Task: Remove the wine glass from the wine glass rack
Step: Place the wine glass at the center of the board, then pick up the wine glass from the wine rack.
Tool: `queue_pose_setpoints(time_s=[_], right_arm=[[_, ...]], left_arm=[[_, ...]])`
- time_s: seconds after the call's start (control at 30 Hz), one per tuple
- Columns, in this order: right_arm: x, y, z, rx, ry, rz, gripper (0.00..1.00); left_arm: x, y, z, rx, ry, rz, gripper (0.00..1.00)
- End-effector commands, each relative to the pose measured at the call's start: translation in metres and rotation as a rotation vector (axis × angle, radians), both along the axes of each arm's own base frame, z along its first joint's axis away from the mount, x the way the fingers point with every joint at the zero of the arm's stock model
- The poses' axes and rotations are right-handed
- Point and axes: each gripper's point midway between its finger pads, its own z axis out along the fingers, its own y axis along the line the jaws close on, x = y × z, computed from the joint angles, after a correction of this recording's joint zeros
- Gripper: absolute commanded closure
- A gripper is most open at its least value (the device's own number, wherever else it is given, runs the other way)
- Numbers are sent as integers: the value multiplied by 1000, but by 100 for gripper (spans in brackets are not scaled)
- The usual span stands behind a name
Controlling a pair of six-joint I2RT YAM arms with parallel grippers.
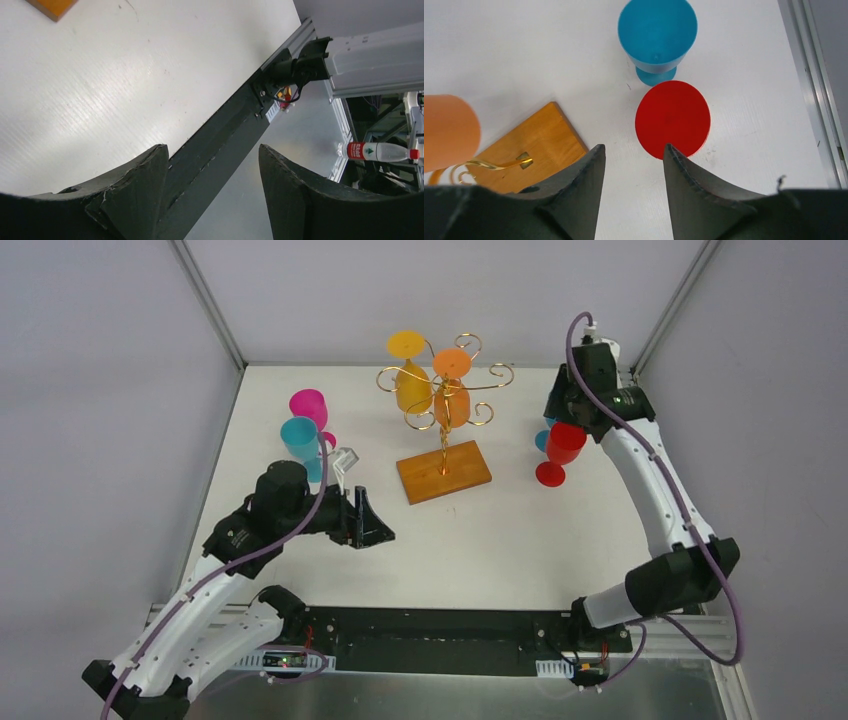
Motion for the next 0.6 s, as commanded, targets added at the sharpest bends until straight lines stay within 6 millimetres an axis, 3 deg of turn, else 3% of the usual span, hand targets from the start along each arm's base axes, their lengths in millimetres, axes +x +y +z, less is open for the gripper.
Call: queue_pose_setpoints(time_s=[0.0,0.33,0.43,0.57], right_arm=[[-25,5,42,88,-117,29,50],[-60,28,72,243,-192,134,46],[-69,40,80,316,-215,170,46],[-85,63,100,440,-254,259,45]], left_arm=[[19,-5,34,-21,-40,54,32],[42,-20,122,-88,-113,33,32],[56,-21,151,-118,-135,52,32],[88,-16,172,-145,-124,107,32]])
